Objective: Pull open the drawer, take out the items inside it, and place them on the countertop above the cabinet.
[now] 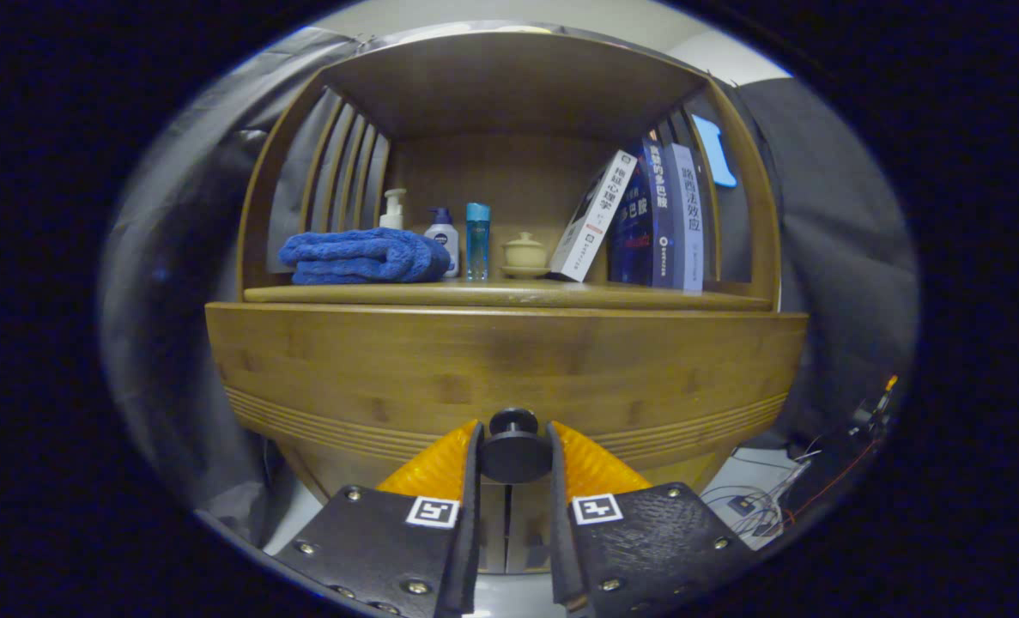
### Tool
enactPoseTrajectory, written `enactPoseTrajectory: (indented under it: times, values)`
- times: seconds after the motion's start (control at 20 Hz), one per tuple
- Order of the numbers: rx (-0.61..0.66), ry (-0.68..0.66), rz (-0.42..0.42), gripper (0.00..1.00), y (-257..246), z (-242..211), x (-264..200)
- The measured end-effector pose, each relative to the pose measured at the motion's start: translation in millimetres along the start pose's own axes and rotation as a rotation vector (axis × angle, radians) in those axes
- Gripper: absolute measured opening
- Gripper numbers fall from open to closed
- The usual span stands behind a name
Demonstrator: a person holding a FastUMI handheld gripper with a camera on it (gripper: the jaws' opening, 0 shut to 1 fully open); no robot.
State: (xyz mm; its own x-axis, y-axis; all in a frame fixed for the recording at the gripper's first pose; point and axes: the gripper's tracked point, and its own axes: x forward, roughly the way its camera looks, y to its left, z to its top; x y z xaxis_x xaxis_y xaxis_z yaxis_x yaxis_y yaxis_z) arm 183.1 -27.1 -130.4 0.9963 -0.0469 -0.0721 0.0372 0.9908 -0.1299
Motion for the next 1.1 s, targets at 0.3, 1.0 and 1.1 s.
enactPoseTrajectory:
  times: [0.3,1.0,1.1]
  values:
    - [-0.045,0.002,0.013,0.34,-1.5,-10.2,-64.6]
    - [-0.044,0.026,0.025,0.34,-3.5,-29.0,-138.5]
    - [-0.040,-0.014,0.057,0.25,1.0,-22.7,-168.0]
